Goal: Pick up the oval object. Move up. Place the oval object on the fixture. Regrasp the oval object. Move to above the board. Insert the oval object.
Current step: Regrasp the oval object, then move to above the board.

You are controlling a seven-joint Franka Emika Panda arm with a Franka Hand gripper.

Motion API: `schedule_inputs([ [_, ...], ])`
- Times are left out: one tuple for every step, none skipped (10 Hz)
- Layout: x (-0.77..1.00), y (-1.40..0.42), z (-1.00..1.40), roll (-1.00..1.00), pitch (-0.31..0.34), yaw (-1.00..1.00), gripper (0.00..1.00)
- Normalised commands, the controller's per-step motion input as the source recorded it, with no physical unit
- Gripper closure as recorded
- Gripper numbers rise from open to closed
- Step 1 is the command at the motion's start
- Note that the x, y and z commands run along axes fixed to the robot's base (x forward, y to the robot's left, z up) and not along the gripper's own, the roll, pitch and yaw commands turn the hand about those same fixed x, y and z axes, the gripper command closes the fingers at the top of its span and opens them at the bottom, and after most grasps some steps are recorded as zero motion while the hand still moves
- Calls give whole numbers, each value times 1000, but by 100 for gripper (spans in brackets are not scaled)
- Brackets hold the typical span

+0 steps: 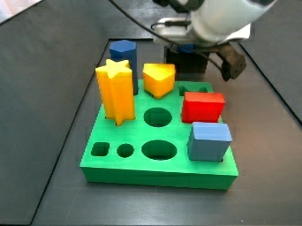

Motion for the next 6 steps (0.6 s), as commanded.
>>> schedule_inputs([
  [75, 6, -319, 59, 25, -3, 0],
  [70, 4, -234, 60, 27, 11, 0],
  [14, -18, -169, 56, 33, 20, 0],
  [16, -20, -167, 56, 32, 25, 0],
  [0, 0, 0, 0, 0, 0, 100],
  [241, 163, 1000, -77, 142, -310, 100],
])
